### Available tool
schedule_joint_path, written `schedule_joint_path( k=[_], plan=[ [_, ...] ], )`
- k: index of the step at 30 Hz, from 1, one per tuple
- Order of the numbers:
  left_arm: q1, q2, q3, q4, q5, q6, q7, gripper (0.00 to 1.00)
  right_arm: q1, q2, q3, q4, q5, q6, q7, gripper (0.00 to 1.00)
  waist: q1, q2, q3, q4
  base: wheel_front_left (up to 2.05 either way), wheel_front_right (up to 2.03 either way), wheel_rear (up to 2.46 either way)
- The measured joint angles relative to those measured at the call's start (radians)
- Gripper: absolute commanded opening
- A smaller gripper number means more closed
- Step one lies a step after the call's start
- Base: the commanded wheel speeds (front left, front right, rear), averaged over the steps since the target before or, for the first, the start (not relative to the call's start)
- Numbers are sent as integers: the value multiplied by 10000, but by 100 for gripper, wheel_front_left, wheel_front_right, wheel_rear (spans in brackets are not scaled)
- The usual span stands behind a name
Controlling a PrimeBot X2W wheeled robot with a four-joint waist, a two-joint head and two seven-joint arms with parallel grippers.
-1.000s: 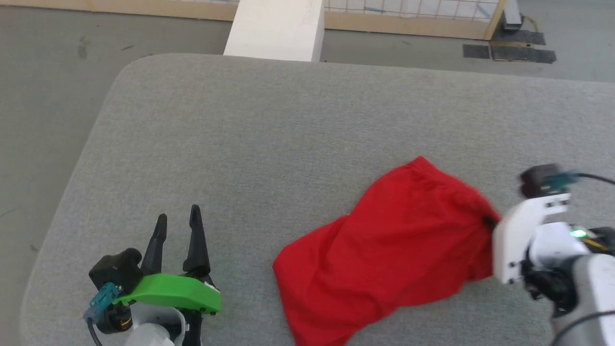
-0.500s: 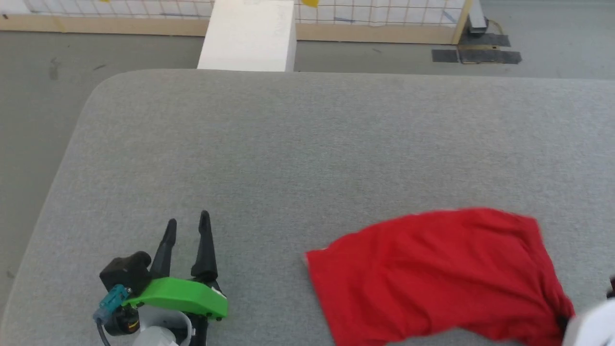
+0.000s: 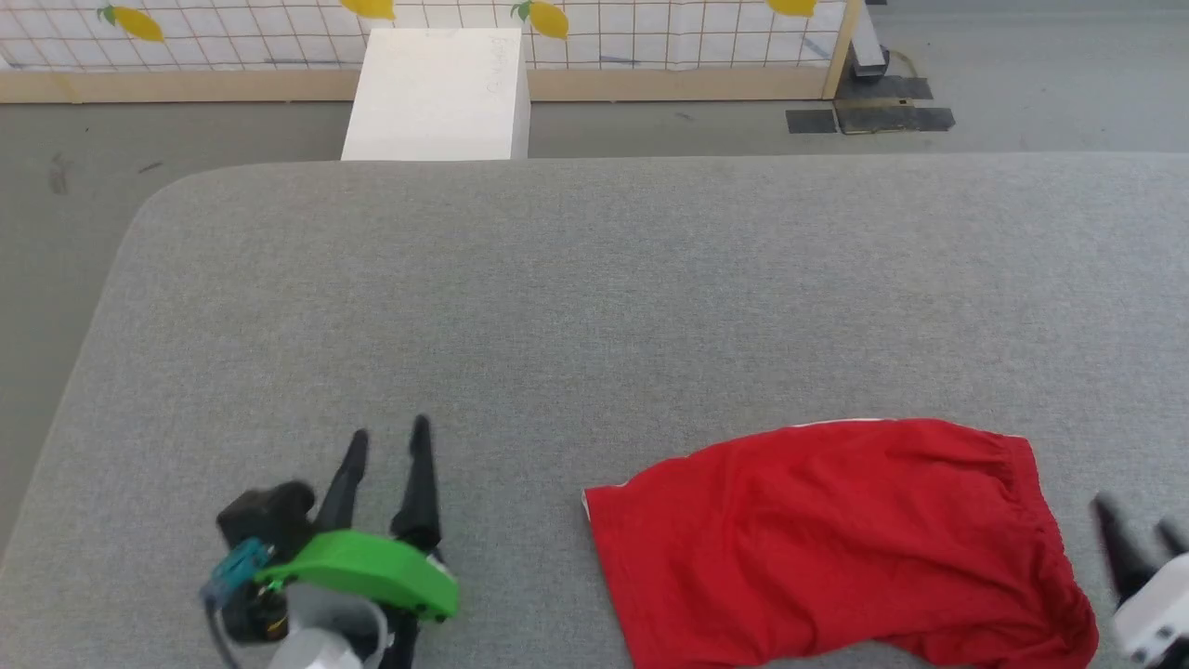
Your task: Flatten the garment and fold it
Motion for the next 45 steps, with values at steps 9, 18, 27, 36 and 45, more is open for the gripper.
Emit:
schedule_joint_path(
  k=[9,18,27,36,45],
  plan=[
    [-1881,-198,-1783,178,58,-251,3369,100,-827,-8,-353,-462,-765,0,-1007,100,0,0,246,-13,0,0,0],
    [-2803,-244,-3549,1507,428,180,7513,100,-1020,-2,-12,-10,-658,0,-1112,100,0,0,620,-324,0,0,0],
    [-2805,-311,-3685,1436,163,94,7402,0,-1087,-6,207,211,-725,0,-1273,100,0,0,1016,-501,0,0,0],
    [-2017,-456,-3078,-451,-405,380,6241,0,-2153,-439,1718,815,-2046,2,389,100,0,0,1164,-338,0,0,0],
    [-1399,-470,-3354,-1471,-583,376,6360,0,-2787,-895,2061,1438,-2895,2,2439,100,0,0,1410,116,0,0,0]
  ],
)
